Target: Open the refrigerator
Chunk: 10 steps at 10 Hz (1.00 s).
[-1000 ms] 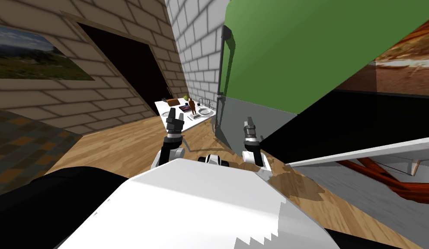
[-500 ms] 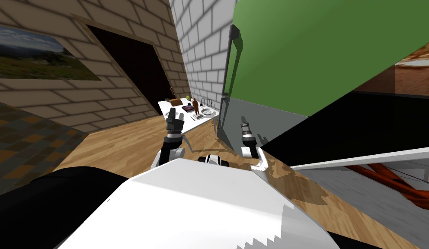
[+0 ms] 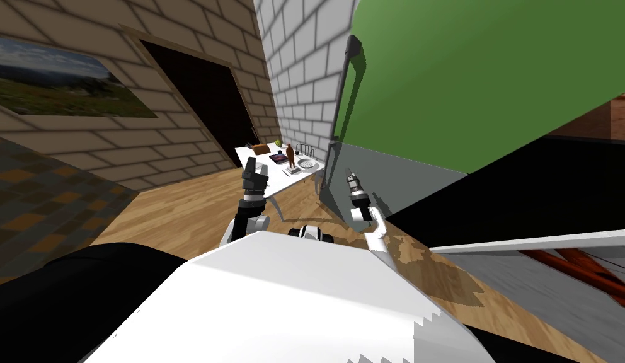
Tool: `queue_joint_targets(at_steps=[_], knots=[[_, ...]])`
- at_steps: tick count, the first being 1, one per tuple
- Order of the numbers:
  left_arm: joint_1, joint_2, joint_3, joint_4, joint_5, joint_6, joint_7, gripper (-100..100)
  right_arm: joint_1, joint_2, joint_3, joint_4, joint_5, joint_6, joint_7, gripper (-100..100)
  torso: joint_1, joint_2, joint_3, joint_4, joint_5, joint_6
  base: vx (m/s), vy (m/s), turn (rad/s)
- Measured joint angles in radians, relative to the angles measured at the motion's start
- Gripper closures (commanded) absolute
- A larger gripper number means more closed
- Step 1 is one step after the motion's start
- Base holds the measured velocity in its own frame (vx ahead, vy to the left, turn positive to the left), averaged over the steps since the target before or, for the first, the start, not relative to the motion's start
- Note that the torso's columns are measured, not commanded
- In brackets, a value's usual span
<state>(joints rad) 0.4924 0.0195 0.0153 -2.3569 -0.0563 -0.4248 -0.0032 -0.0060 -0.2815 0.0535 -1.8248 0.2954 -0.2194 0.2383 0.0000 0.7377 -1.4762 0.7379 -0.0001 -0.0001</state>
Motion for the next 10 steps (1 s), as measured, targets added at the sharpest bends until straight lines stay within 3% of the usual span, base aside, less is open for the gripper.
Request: queue_joint_targets(at_steps=[7, 10], knots=[[0.000, 0.000, 0.000, 0.000, 0.000, 0.000, 0.000, 0, -0.166, -0.060, 0.007, 0.182, 0.115, 0.064, 0.097, -100, -0.001, 0.001, 0.000, 0.000, 0.000, 0.000, 0.011, 0.079, 0.043], [0.000, 0.000, 0.000, 0.000, 0.000, 0.000, 0.000, 0, -0.251, -0.084, 0.008, 0.284, 0.173, 0.086, 0.147, -100, 0.000, 0.000, 0.000, 0.000, 0.000, 0.000, 0.017, 0.092, 0.060]])
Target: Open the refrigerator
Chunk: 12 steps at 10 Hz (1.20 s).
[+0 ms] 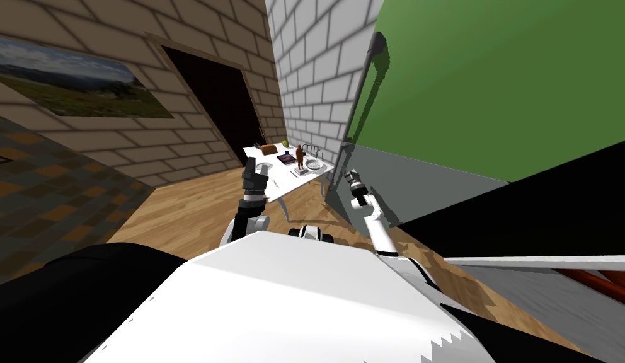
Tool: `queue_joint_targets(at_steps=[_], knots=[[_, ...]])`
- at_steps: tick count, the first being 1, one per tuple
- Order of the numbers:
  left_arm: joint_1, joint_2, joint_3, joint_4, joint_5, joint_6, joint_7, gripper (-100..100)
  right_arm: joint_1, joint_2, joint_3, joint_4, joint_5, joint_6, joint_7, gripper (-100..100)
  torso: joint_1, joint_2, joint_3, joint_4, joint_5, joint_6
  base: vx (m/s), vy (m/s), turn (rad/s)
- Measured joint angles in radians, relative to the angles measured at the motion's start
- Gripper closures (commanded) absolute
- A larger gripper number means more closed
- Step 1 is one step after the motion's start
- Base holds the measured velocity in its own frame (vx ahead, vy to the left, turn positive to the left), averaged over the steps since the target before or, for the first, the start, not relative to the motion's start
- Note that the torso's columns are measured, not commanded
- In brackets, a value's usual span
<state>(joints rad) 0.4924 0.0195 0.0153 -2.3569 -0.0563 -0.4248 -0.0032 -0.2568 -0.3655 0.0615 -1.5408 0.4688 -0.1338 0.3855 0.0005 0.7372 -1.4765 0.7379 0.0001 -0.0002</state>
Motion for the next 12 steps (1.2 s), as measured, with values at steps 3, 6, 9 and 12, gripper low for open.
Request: queue_joint_targets(at_steps=[3, 6, 9, 12], knots=[[0.000, 0.000, 0.000, 0.000, 0.000, 0.000, 0.000, 0, -0.081, -0.040, 0.010, 0.082, 0.067, 0.051, 0.053, -100, -0.001, 0.002, 0.001, 0.000, 0.000, 0.000, 0.018, 0.084, 0.031], [0.000, 0.000, 0.000, 0.000, 0.000, 0.000, 0.000, 0, -0.139, -0.054, 0.010, 0.161, 0.103, 0.066, 0.085, -100, -0.001, 0.001, 0.000, 0.000, 0.000, 0.000, 0.017, 0.049, 0.024], [0.000, 0.000, 0.000, 0.000, 0.000, 0.000, 0.000, 0, -0.191, -0.067, 0.013, 0.232, 0.138, 0.086, 0.114, -100, 0.000, 0.001, 0.000, 0.000, 0.000, 0.000, 0.009, 0.041, 0.028], [0.000, 0.000, 0.000, 0.000, 0.000, 0.000, 0.000, 0, -0.275, -0.091, 0.009, 0.343, 0.202, 0.110, 0.170, -100, 0.003, 0.000, 0.000, 0.000, 0.001, 0.000, 0.021, 0.100, 0.049]])
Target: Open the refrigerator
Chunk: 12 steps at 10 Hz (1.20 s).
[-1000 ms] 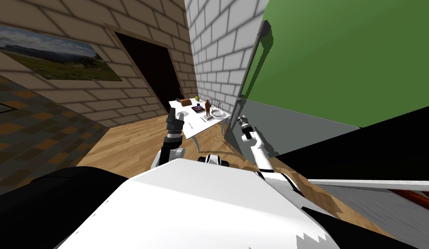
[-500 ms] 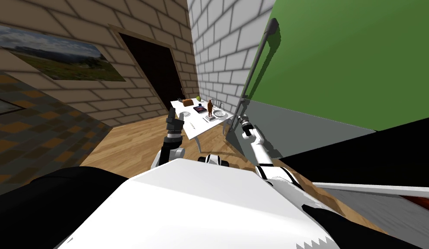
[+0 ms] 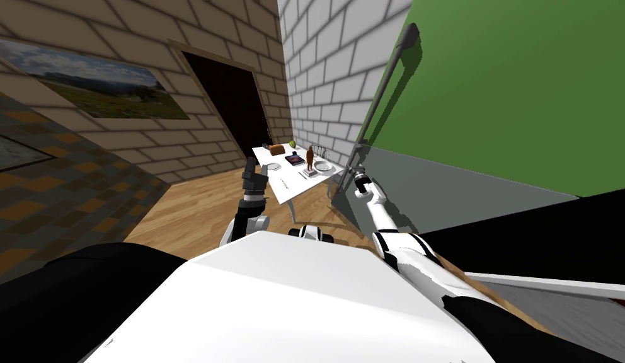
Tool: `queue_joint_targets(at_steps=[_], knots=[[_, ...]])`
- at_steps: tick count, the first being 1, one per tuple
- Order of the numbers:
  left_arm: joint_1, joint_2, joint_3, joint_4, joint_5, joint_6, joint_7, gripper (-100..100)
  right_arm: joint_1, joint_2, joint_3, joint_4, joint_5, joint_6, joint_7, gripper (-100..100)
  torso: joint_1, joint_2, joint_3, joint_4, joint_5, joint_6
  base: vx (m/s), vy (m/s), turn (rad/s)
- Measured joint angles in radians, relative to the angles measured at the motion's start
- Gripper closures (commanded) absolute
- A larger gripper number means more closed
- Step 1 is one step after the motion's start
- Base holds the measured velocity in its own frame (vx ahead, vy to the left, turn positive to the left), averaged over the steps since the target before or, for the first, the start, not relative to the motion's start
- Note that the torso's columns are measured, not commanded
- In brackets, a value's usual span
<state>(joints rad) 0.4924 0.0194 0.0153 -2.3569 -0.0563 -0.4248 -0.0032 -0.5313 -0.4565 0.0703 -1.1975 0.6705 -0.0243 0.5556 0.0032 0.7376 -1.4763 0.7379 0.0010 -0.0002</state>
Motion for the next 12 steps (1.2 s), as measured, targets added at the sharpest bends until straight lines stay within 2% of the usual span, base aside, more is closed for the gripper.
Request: queue_joint_targets(at_steps=[2, 4, 5, 7, 8, 12], knots=[[0.000, 0.000, 0.000, 0.000, 0.000, 0.000, 0.000, 0, -0.031, -0.008, 0.001, 0.057, 0.019, 0.015, 0.019, -100, -0.007, 0.001, 0.001, 0.000, -0.002, 0.001, 0.014, 0.042, 0.023], [0.000, 0.000, 0.000, 0.000, 0.000, 0.000, 0.000, 0, -0.065, -0.035, 0.019, 0.094, 0.039, 0.049, 0.033, -100, -0.004, 0.001, 0.001, 0.000, -0.001, 0.000, 0.010, 0.033, 0.012], [0.000, 0.000, 0.000, 0.000, 0.000, 0.000, 0.000, 0, -0.077, -0.030, 0.009, 0.121, 0.047, 0.043, 0.040, -100, -0.004, 0.001, 0.001, 0.000, -0.001, 0.000, 0.009, 0.049, 0.039], [0.000, 0.000, 0.000, 0.000, 0.000, 0.000, 0.000, 0, -0.111, -0.051, 0.022, 0.159, 0.068, 0.065, 0.059, -100, -0.002, 0.000, 0.000, 0.000, -0.001, 0.000, 0.012, 0.062, 0.038], [0.000, 0.000, 0.000, 0.000, 0.000, 0.000, 0.000, 0, -0.139, -0.052, 0.014, 0.187, 0.094, 0.073, 0.078, -100, -0.001, 0.000, 0.000, 0.000, 0.000, 0.000, 0.018, 0.058, 0.030], [0.000, 0.000, 0.000, 0.000, 0.000, 0.000, 0.000, 0, -0.187, -0.089, 0.031, 0.261, 0.119, 0.101, 0.106, -100, -0.003, 0.001, 0.000, 0.000, -0.001, 0.000, 0.011, 0.035, 0.014]])
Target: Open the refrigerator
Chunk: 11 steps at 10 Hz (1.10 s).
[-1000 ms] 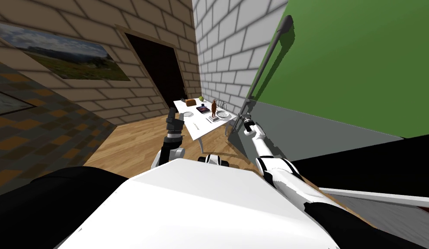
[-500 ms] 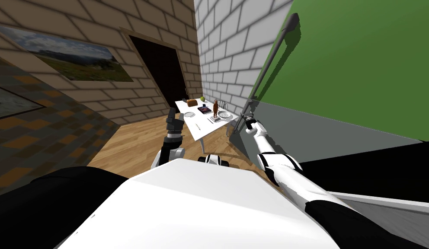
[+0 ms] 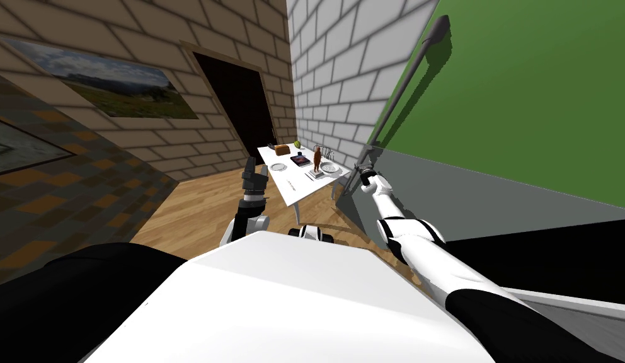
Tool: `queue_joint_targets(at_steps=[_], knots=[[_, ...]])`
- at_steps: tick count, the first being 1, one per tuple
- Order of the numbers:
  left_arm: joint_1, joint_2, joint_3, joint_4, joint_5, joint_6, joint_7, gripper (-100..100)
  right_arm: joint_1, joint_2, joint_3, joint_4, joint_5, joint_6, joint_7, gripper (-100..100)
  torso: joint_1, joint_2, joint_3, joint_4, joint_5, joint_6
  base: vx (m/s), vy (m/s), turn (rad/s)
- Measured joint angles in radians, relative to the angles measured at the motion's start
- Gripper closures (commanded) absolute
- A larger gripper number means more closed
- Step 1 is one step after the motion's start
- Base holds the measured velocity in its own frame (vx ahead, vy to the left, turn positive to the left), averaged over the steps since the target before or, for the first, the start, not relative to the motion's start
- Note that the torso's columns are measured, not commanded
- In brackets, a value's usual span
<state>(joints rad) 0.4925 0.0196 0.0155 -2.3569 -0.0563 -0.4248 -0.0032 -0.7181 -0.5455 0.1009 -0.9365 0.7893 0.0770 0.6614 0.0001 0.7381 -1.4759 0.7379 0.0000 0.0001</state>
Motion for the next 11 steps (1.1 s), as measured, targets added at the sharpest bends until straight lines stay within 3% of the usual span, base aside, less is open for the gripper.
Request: queue_joint_targets(at_steps=[2, 3, 4, 5, 7, 9, 10, 11], knots=[[0.000, 0.000, 0.000, 0.000, 0.000, 0.000, 0.000, 0, -0.036, 0.003, -0.023, 0.059, 0.036, -0.008, 0.021, -100, 0.000, 0.000, 0.000, 0.000, 0.000, 0.000, 0.009, 0.041, 0.033], [0.000, 0.000, 0.000, 0.000, 0.000, 0.000, 0.000, 0, -0.046, -0.006, -0.011, 0.071, 0.036, 0.004, 0.029, -100, 0.000, 0.000, 0.000, 0.000, 0.000, 0.000, 0.018, 0.059, 0.043], [0.000, 0.000, 0.000, 0.000, 0.000, 0.000, 0.000, 0, -0.061, -0.033, 0.027, 0.071, 0.024, 0.036, 0.033, -100, 0.001, 0.000, 0.000, 0.000, 0.000, 0.000, 0.019, 0.056, 0.014], [0.000, 0.000, 0.000, 0.000, 0.000, 0.000, 0.000, 0, -0.079, -0.022, -0.004, 0.105, 0.060, 0.031, 0.045, -100, 0.000, 0.000, 0.000, 0.000, 0.000, 0.000, 0.008, 0.028, -0.004], [0.000, 0.000, 0.000, 0.000, 0.000, 0.000, 0.000, 0, -0.105, -0.031, -0.021, 0.158, 0.086, 0.019, 0.062, -100, -0.001, 0.000, 0.000, 0.000, 0.000, 0.000, 0.020, 0.057, 0.048], [0.000, 0.000, 0.000, 0.000, 0.000, 0.000, 0.000, 0, -0.183, -0.038, -0.047, 0.256, 0.159, 0.029, 0.097, -100, 0.002, -0.001, -0.001, 0.000, 0.001, 0.000, 0.022, 0.069, 0.033], [0.000, 0.000, 0.000, 0.000, 0.000, 0.000, 0.000, 0, -0.179, -0.065, -0.004, 0.249, 0.120, 0.049, 0.107, -100, -0.001, 0.001, 0.000, 0.000, 0.000, 0.000, 0.008, 0.056, 0.013], [0.000, 0.000, 0.000, 0.000, 0.000, 0.000, 0.000, 0, -0.187, -0.084, 0.016, 0.260, 0.108, 0.067, 0.117, -100, -0.001, 0.001, 0.001, 0.000, 0.000, 0.000, 0.007, 0.031, 0.010]])
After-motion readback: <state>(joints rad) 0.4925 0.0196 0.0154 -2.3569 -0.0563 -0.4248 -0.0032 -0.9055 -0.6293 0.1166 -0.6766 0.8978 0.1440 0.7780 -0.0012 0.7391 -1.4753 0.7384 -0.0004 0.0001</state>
